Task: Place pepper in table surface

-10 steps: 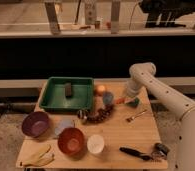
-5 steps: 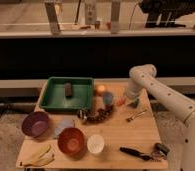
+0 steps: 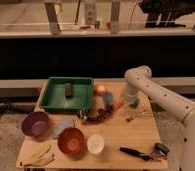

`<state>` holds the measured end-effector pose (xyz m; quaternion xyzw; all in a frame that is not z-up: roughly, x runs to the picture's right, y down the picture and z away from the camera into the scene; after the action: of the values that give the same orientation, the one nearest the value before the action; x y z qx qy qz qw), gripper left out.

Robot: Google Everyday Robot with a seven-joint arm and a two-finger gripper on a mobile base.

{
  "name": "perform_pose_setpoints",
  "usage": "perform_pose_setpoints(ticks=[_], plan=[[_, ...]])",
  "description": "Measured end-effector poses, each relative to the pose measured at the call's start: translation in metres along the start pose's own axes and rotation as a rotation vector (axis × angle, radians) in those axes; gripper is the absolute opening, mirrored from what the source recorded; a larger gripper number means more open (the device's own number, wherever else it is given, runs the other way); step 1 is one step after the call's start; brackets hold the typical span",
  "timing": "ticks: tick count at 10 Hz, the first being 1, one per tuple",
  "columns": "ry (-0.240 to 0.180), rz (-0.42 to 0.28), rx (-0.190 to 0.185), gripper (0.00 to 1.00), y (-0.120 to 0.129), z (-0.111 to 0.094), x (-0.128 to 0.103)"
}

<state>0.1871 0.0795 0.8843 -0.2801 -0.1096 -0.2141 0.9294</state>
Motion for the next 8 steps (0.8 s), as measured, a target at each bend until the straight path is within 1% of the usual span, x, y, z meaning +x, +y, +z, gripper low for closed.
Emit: perform_pose_setpoints(ticks=[3,4,7,8], plan=[[0.023,-0.018,-0.026,0.04,0.008,0.005,0.0],[0.034,-0.024,-0.041,0.04,0.015,0.009,-0.001],[0.065,-0.042,-0.065,0.04,0.027,0.016,-0.005],[0.075,-0.049,-0.071,0.05,0.029,0.017,-0.006]])
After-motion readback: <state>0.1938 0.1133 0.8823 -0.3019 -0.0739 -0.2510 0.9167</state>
